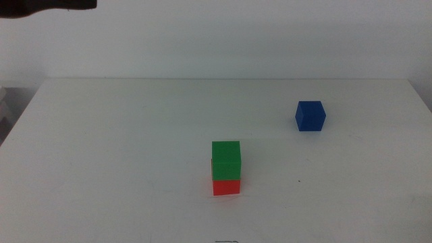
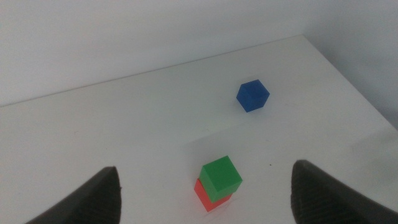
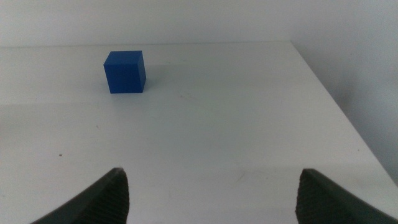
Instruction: Stack red cubes first, then green, then blue cubes in a specific spot.
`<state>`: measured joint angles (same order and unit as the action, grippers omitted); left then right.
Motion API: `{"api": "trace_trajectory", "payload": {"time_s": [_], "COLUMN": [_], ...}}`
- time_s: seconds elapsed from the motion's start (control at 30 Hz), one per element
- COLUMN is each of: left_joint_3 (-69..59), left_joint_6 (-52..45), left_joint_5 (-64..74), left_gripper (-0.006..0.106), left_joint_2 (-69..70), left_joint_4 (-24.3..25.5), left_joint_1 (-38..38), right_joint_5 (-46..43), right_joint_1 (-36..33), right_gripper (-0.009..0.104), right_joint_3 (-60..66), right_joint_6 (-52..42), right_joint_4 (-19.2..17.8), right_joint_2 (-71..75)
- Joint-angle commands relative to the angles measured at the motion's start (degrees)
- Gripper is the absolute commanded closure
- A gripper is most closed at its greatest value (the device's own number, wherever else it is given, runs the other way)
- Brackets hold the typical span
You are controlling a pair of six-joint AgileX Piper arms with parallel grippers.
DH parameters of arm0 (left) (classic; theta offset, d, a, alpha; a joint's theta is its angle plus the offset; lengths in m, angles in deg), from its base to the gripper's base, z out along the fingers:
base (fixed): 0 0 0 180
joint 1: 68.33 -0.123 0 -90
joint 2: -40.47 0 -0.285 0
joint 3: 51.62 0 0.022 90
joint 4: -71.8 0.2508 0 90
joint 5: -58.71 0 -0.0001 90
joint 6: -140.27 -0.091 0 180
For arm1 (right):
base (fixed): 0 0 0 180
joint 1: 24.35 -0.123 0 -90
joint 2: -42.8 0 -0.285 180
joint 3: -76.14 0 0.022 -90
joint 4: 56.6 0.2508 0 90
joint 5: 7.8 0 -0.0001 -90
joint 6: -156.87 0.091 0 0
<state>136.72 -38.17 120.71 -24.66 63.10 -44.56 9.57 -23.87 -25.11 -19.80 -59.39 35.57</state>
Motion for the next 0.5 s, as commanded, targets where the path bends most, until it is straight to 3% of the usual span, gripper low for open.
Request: {"api": "trace_trajectory", "payload": {"time_s": [0.0, 0.17, 0.47], "left_joint_3": [1.15, 1.15, 1.15], "left_joint_6": [0.00, 0.00, 0.00], "left_joint_5": [-4.12, -4.12, -4.12], "left_gripper": [0.007, 0.007, 0.007], "left_joint_2": [0.73, 0.73, 0.73], "left_joint_4": [-0.58, 0.02, 0.08], "left_joint_1": [0.04, 0.04, 0.04], "right_joint_5": [-3.11, 2.39, 4.32], "right_joint_1": [0.30, 0.30, 0.30], "right_gripper": [0.008, 0.008, 0.008], "right_joint_3": [-3.63, -14.10, -33.81], "right_joint_6": [-0.27, -0.27, -0.27], "right_joint_4": [-0.28, -1.30, -7.53], "right_joint_2": [-1.09, -9.69, -30.01]}}
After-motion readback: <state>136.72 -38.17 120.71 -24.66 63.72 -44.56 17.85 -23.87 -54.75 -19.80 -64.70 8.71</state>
